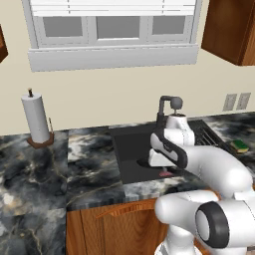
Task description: Pick the pan and sponge and place them into the sink. Then turn on the water.
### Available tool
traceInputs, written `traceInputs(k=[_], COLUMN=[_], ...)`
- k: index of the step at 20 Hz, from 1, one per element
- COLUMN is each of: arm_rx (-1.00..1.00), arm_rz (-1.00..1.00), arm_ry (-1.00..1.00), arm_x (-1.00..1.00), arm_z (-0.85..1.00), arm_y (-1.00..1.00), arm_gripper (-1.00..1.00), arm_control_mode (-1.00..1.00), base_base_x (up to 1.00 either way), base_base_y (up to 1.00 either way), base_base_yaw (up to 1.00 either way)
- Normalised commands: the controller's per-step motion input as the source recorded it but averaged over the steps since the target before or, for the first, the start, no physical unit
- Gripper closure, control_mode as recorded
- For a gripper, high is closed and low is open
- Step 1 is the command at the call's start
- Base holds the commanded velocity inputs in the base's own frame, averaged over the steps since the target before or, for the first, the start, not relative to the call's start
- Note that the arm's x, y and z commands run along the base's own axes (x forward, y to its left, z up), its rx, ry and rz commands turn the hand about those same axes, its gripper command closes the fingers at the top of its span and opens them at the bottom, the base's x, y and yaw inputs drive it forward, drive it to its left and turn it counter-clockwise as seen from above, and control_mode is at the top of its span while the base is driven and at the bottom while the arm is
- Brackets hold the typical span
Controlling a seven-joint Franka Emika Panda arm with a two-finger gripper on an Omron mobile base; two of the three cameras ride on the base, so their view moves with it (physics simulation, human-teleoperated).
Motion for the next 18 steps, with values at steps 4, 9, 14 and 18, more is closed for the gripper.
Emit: traceInputs(k=[4, 9, 14, 18], arm_rx=[-0.05, -0.03, -0.02, -0.02], arm_rz=[-0.09, -0.07, -0.07, -0.07], arm_ry=[0.0, 0.02, 0.08, 0.11], arm_x=[0.33, 0.33, 0.34, 0.36], arm_z=[-0.16, -0.16, -0.19, -0.21], arm_y=[0.14, 0.05, 0.05, 0.06], arm_gripper=[1.0, 1.0, 1.0, 1.0], arm_control_mode=[-1.0, -1.0, -1.0, -1.0], base_base_x=[0.0, 0.0, 0.0, 0.0], base_base_y=[0.0, 0.0, 0.0, 0.0], base_base_yaw=[0.0, 0.0, 0.0, 0.0])
